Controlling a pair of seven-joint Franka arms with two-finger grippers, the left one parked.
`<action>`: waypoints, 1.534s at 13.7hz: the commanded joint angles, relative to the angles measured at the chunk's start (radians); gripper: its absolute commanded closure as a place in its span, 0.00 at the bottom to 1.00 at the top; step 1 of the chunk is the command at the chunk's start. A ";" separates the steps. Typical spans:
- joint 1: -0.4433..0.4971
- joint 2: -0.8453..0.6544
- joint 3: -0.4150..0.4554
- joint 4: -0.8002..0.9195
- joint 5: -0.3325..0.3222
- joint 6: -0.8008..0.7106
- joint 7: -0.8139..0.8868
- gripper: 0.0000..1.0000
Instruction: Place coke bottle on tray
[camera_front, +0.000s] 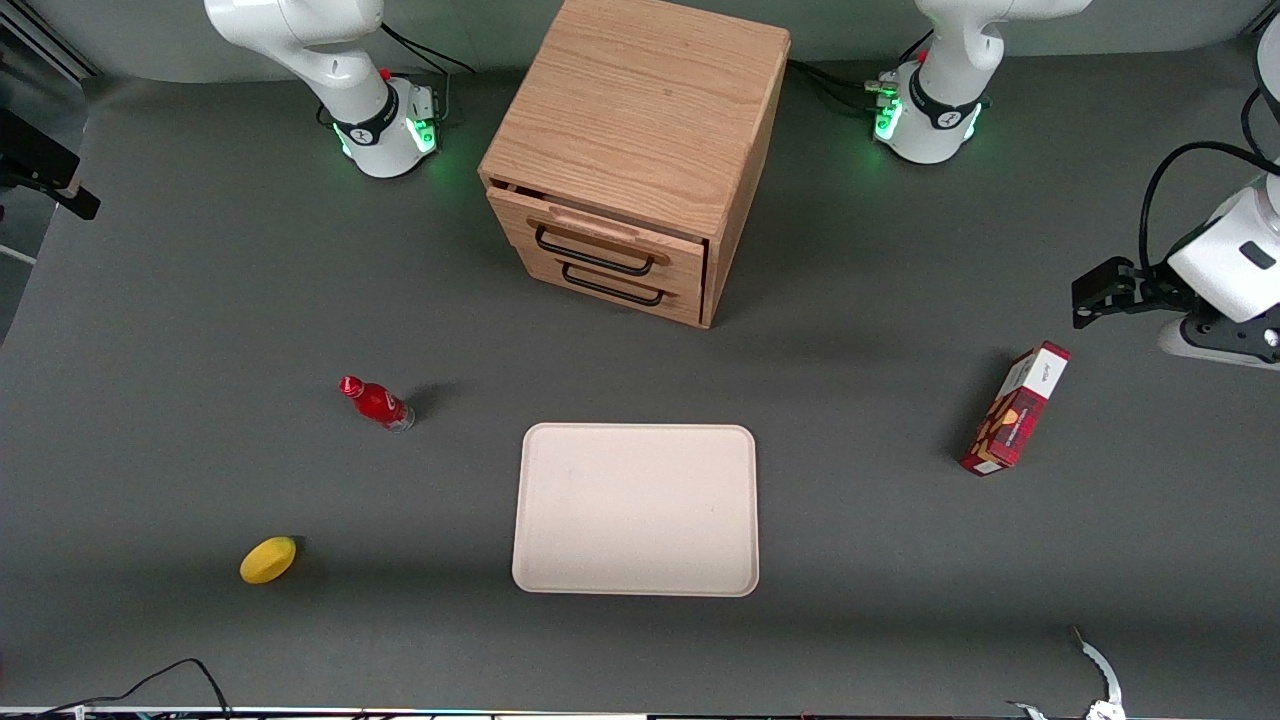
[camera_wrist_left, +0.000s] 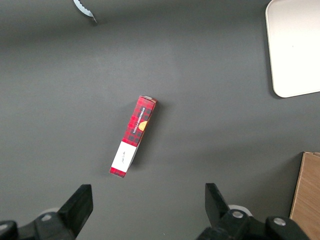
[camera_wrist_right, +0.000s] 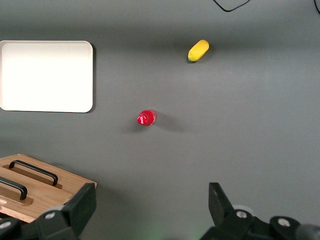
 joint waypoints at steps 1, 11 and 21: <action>-0.010 0.005 -0.001 0.025 -0.004 -0.023 -0.002 0.00; -0.026 0.002 0.002 0.021 -0.005 -0.047 -0.005 0.00; -0.015 0.013 0.016 0.011 -0.005 -0.046 -0.005 0.00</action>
